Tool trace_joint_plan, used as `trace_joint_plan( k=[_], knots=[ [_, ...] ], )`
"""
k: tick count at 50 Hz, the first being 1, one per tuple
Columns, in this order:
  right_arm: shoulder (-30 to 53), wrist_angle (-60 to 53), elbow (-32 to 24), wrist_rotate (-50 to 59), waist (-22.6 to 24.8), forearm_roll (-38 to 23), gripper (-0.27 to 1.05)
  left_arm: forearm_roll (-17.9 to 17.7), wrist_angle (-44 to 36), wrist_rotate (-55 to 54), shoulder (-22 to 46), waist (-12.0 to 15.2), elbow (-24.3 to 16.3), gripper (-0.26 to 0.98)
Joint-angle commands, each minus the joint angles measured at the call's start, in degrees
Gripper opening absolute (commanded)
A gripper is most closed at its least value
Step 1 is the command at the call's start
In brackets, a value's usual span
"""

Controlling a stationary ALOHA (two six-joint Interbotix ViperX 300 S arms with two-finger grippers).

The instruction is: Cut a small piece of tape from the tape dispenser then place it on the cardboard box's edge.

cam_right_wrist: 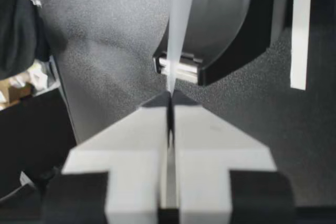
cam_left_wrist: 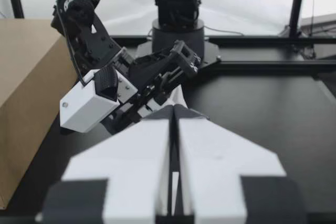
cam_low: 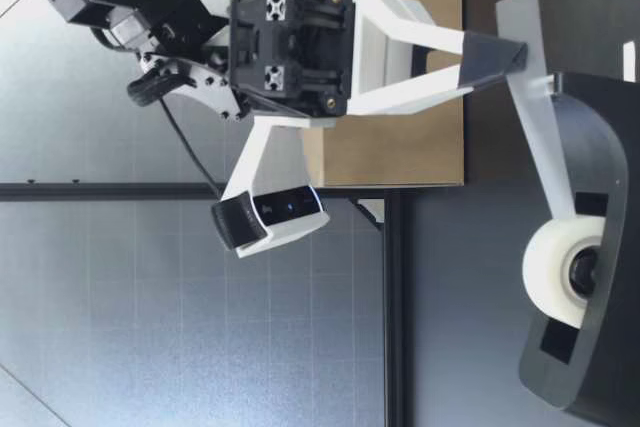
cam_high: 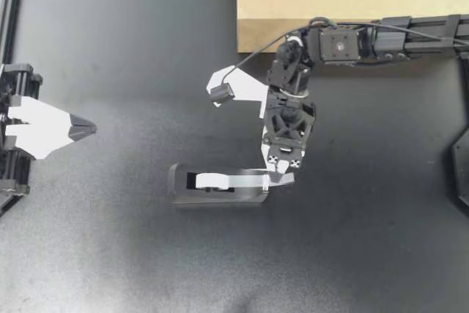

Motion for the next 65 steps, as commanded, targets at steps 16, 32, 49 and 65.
trace_joint_plan(
  k=[16,32,49,65],
  knots=[
    [-1.93,-1.76,1.85,-0.18,-0.62,0.09,-0.09,-0.09,-0.53,0.09,0.35,0.09,-0.62,-0.10],
    [-1.58,-4.31,3.87,-0.26,-0.18,0.09,-0.09,0.00,-0.53,-0.09,0.62,0.09,-0.53,-0.10],
    [-2.64,-8.44,6.86,-0.35,0.18,-0.53,-0.09,-0.35,-0.53,-0.18,3.43,0.09,-0.88,-0.10],
    [-16.96,-14.77,6.24,2.11,0.18,-10.02,-0.09,-4.48,-0.70,-0.53,10.46,1.23,-3.69,-0.09]
  ],
)
